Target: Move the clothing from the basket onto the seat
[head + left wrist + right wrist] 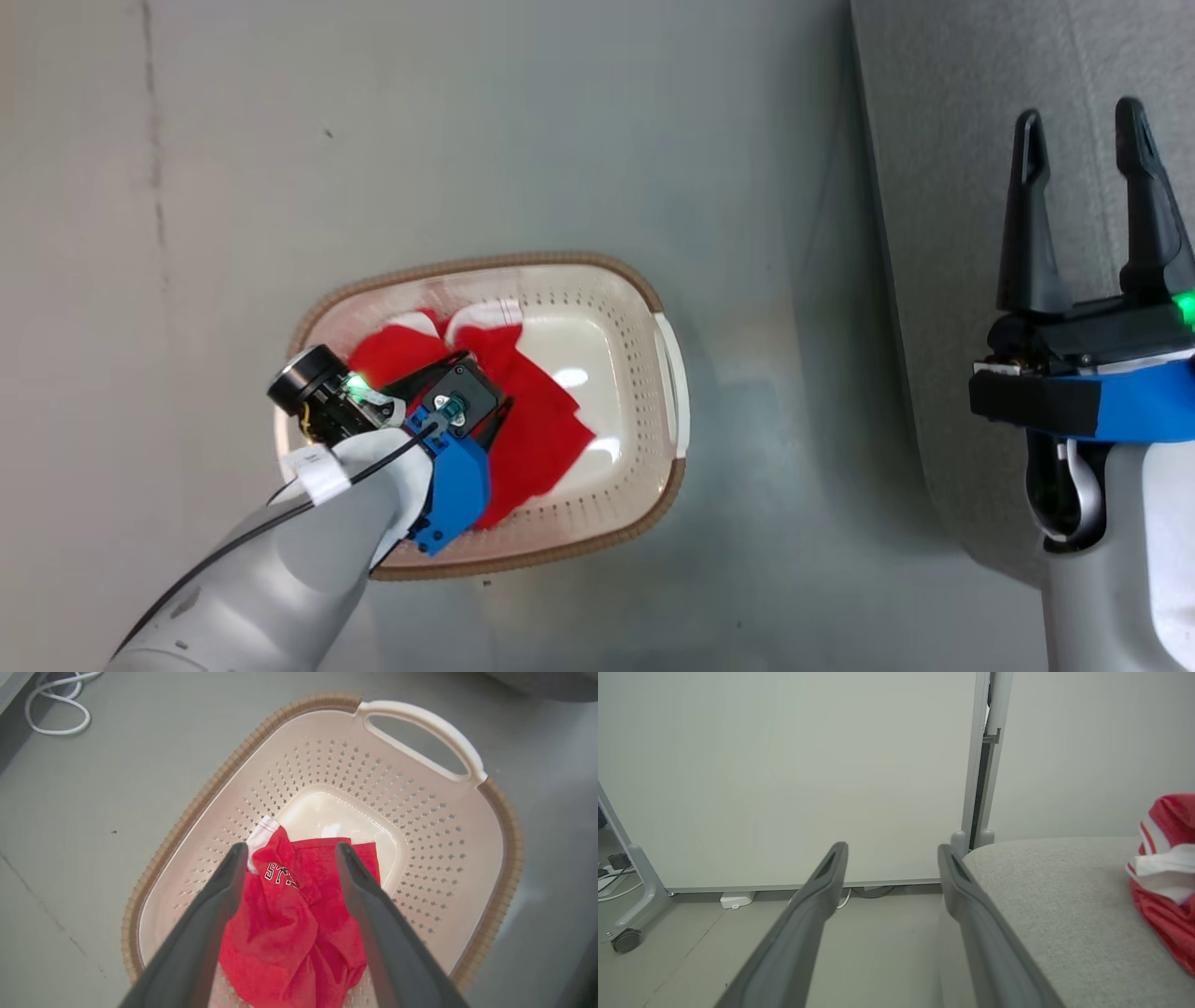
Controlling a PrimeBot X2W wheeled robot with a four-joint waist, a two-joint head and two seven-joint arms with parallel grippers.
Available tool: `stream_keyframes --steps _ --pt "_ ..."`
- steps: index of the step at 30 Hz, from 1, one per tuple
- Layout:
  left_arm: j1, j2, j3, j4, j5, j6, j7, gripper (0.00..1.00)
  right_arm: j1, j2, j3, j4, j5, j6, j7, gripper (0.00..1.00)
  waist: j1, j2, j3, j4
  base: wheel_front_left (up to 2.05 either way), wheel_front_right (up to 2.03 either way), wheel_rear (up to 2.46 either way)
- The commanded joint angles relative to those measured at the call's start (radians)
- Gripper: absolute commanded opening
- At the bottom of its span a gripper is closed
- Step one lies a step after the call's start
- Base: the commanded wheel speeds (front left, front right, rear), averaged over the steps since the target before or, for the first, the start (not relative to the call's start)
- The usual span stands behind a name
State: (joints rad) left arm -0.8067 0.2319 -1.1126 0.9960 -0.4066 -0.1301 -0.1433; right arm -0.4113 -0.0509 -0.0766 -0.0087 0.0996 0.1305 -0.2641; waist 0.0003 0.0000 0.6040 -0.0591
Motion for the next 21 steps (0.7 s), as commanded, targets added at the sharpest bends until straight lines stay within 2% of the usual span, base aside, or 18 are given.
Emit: stream_keyframes --steps 1,2,6,14,17,21 --pt "-0.016 0.006 -0.005 0.005 -0.004 0.000 0.004 1.00 -0.015 0.001 0.001 -0.005 0.001 0.001 -0.001 1.00 -0.0003 0.0000 0.054 -0.022 0.00 0.00 0.00" --pt "-0.045 0.003 -0.064 0.031 -0.018 0.000 0.040 1.00 -0.031 0.001 0.003 -0.013 0.003 0.001 -0.001 1.00 -0.0003 0.0000 0.087 -0.028 0.00 0.00 0.00" --pt "-0.082 0.010 -0.120 0.066 -0.042 0.000 0.089 1.00 -0.051 0.001 0.008 -0.026 0.003 0.001 -0.001 1.00 -0.0003 0.0000 0.141 -0.038 0.00 0.00 0.00" --pt "-0.154 0.032 -0.166 0.149 0.000 0.000 0.225 1.00 -0.091 0.001 0.019 -0.065 0.003 0.001 -0.001 1.00 -0.0003 0.0000 0.263 -0.074 0.00 0.00 0.00" --pt "-0.180 0.039 -0.169 0.165 0.035 0.000 0.275 1.00 -0.099 0.001 0.020 -0.085 0.001 0.001 -0.001 1.00 -0.0003 0.0000 0.301 -0.084 0.00 0.00 0.00" --pt "-0.209 0.049 -0.170 0.199 0.144 0.000 0.347 1.00 -0.108 0.001 0.025 -0.105 -0.012 0.001 -0.001 1.00 -0.0003 0.0000 0.344 -0.096 0.00 0.00 0.00"
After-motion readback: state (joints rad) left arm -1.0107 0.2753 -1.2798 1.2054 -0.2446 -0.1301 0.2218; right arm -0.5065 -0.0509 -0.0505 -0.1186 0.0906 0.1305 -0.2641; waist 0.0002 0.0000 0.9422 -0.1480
